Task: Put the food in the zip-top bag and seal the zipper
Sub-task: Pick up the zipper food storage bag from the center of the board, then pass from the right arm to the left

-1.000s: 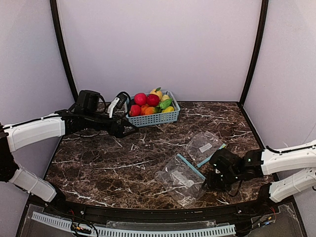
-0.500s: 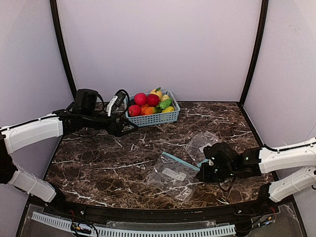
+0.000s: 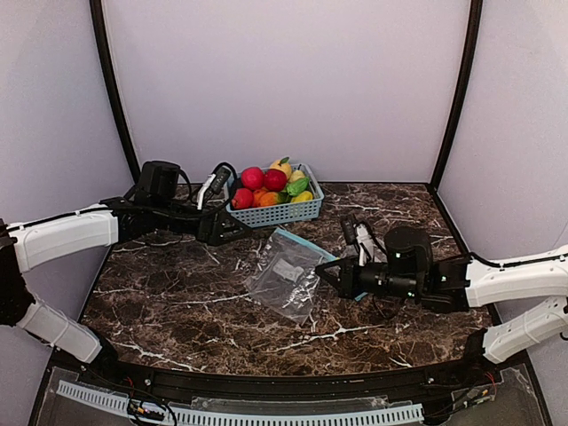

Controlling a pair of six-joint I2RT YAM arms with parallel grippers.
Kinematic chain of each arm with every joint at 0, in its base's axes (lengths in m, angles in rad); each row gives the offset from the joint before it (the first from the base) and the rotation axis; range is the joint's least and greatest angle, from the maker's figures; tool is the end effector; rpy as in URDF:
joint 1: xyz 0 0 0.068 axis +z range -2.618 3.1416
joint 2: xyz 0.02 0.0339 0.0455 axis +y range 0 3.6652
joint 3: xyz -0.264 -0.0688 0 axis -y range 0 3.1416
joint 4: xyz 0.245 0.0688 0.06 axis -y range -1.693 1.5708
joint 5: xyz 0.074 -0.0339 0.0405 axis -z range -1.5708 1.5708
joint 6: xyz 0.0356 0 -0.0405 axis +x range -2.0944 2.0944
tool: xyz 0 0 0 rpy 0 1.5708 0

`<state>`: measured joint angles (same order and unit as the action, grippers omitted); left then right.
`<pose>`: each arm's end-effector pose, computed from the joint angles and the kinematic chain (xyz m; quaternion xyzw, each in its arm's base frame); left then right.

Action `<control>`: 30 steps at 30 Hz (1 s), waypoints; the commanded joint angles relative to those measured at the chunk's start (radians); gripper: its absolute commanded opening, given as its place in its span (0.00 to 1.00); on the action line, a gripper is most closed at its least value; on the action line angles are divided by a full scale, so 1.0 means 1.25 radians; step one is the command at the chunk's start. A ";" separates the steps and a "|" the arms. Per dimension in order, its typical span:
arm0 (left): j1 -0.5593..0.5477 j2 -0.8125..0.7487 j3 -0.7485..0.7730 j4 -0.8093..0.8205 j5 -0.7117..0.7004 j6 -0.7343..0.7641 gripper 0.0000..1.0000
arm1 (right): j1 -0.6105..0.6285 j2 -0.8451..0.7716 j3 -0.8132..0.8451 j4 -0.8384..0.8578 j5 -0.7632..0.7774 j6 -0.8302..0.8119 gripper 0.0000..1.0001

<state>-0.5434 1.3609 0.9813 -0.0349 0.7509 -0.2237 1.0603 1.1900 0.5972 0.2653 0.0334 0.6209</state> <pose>0.2497 -0.1792 0.2964 0.3218 0.7373 -0.4750 0.3565 0.1292 0.2283 0.2362 -0.1676 0.7954 0.4248 0.3985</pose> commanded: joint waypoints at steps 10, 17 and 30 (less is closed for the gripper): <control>0.006 0.003 0.039 -0.083 -0.011 0.047 0.97 | 0.003 0.040 0.121 0.125 -0.218 -0.207 0.00; 0.022 -0.022 0.042 -0.080 -0.006 0.035 0.99 | 0.002 0.051 0.156 0.123 -0.265 -0.215 0.00; 0.080 0.003 0.023 0.013 0.107 -0.080 0.99 | 0.003 0.047 0.147 0.138 -0.275 -0.201 0.00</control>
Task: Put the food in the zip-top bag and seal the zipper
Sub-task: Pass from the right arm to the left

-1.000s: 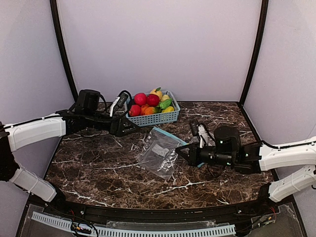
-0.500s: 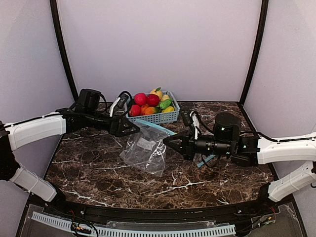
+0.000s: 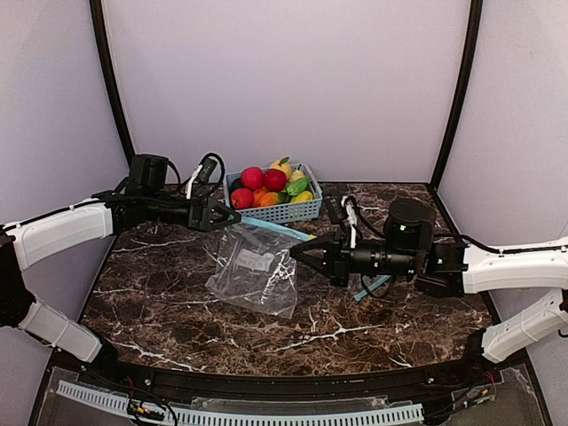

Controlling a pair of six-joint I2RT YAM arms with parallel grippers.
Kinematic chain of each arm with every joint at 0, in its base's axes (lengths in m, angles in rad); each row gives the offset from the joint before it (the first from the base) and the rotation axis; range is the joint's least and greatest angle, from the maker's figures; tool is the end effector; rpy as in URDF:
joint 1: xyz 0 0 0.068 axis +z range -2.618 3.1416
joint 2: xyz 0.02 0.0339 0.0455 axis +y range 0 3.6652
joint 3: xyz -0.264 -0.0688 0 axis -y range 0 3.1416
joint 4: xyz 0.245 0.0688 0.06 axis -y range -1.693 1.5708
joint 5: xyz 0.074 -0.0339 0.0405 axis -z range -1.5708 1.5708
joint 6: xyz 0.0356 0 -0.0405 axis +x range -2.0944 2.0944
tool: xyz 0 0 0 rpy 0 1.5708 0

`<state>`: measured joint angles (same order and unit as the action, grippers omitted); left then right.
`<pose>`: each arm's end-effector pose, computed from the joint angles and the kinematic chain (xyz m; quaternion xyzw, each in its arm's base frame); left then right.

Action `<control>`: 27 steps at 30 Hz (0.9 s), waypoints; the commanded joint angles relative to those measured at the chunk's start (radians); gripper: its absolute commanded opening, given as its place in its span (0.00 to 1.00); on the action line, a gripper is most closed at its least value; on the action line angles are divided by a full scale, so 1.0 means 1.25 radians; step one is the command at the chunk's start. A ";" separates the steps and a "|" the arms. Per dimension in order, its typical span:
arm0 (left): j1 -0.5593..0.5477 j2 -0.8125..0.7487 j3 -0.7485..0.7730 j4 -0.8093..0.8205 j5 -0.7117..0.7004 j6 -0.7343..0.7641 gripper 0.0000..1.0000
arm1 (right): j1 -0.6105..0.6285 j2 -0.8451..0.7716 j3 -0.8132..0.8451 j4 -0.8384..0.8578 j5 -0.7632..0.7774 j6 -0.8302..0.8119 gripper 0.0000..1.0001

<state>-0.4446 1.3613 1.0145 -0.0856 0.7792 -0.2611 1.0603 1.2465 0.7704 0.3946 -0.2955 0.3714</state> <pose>0.2656 -0.1542 0.3033 0.2752 0.7572 -0.4725 0.3573 0.1321 0.2571 0.2960 -0.3395 0.6509 0.5216 0.4347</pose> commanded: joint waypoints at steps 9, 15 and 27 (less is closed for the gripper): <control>0.002 0.026 -0.015 0.143 0.169 -0.124 0.51 | -0.004 0.035 -0.006 0.070 0.006 0.014 0.00; 0.003 0.036 -0.014 0.142 0.175 -0.119 0.14 | -0.043 0.057 -0.037 0.110 -0.004 0.050 0.00; 0.012 0.013 -0.025 0.167 0.185 -0.106 0.01 | -0.094 0.061 -0.078 0.126 0.002 0.096 0.09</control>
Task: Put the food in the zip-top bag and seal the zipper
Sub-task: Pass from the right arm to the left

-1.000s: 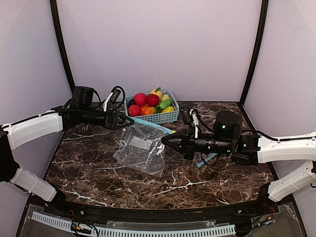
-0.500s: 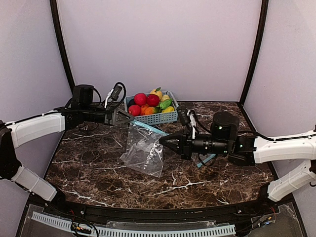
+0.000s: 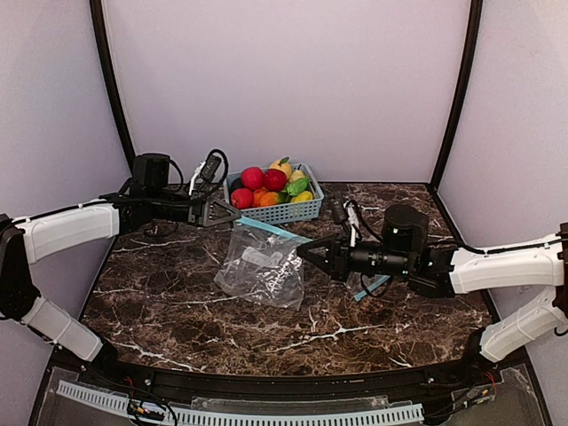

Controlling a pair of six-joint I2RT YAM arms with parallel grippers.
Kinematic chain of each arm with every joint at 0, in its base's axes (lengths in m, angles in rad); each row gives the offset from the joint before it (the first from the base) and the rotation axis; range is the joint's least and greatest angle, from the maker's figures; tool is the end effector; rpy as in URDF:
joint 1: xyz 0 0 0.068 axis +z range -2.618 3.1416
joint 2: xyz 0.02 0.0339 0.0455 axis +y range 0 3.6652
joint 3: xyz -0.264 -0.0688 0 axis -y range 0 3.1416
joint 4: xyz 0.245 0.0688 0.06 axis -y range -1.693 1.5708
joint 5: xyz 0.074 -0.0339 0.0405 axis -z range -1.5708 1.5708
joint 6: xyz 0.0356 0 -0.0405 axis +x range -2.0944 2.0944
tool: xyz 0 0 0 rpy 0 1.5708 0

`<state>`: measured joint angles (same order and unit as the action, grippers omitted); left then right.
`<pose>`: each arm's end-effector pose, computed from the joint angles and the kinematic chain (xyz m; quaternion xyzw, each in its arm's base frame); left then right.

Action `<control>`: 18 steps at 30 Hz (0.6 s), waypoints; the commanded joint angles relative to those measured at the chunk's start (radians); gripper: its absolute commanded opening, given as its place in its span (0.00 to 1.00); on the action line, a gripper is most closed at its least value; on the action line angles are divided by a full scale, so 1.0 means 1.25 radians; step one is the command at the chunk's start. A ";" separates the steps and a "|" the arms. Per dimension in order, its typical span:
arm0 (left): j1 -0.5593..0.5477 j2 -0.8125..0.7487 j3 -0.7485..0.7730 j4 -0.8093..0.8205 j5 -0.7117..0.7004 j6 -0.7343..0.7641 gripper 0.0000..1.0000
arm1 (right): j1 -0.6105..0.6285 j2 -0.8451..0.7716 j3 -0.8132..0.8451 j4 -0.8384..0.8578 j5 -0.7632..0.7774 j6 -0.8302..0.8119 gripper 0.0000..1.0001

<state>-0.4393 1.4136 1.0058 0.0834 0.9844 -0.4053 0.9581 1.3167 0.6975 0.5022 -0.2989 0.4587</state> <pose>0.2736 -0.1613 0.3023 0.2879 0.7108 -0.5608 0.3119 0.1612 0.2476 0.2631 -0.2785 0.6915 0.5120 0.4267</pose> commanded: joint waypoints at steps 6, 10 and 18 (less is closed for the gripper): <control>0.010 -0.063 -0.041 0.090 0.036 -0.006 0.01 | -0.047 -0.036 -0.076 0.031 0.063 0.091 0.67; 0.010 -0.065 -0.043 0.108 0.052 -0.017 0.01 | -0.067 -0.050 -0.121 0.044 0.072 0.144 0.78; 0.010 -0.075 -0.057 0.189 0.107 -0.060 0.01 | -0.129 -0.029 -0.189 0.160 -0.007 0.223 0.77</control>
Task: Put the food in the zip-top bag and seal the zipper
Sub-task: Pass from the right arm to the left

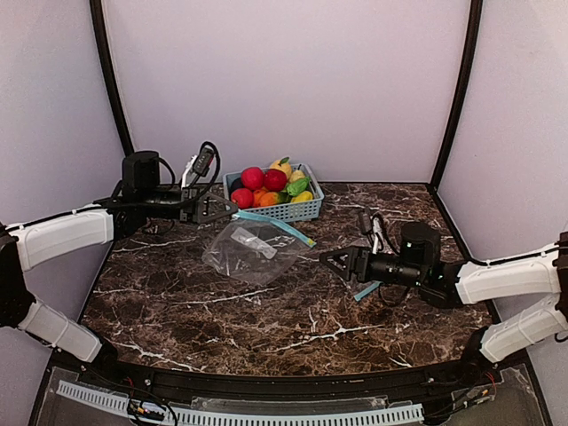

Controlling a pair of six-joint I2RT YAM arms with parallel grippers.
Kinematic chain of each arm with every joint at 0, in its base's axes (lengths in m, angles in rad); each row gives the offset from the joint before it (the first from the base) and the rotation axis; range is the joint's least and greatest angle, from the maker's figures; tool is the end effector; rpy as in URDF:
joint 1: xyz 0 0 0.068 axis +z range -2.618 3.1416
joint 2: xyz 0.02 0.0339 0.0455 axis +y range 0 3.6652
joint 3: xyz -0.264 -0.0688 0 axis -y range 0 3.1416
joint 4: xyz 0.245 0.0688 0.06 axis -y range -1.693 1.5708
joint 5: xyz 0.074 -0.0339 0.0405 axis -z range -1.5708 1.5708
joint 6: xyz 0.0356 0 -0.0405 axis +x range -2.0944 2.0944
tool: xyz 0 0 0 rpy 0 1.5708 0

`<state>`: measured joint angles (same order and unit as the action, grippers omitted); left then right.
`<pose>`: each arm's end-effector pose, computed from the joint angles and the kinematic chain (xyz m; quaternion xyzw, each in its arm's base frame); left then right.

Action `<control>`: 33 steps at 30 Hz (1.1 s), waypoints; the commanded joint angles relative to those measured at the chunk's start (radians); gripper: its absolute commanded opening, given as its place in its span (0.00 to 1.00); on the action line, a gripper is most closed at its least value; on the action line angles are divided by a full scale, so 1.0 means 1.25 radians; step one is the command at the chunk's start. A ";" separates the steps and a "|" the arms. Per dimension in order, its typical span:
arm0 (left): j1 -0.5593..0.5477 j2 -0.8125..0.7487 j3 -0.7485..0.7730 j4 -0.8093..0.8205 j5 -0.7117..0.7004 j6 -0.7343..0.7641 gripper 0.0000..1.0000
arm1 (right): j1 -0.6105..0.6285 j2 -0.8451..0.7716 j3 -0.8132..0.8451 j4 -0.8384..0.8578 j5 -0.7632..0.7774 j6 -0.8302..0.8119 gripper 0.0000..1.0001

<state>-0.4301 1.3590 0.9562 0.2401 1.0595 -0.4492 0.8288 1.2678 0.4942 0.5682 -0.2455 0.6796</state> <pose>0.2630 -0.1548 0.3160 0.3208 0.6608 -0.5863 0.3415 0.1725 0.2009 0.2151 -0.1344 0.7621 0.4980 0.3913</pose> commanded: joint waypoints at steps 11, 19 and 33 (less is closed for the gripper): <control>0.002 -0.045 -0.023 0.098 0.087 -0.044 0.01 | -0.091 0.075 -0.039 0.198 -0.204 0.008 0.48; 0.002 -0.048 -0.034 0.166 0.123 -0.094 0.01 | -0.102 0.133 0.028 0.194 -0.275 -0.042 0.45; 0.002 -0.048 -0.048 0.247 0.146 -0.154 0.01 | -0.102 0.218 0.068 0.274 -0.344 -0.023 0.47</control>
<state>-0.4301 1.3251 0.9131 0.4953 1.2148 -0.6163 0.7063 1.5349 0.5579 0.8482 -0.6434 0.6518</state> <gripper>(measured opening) 0.009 0.460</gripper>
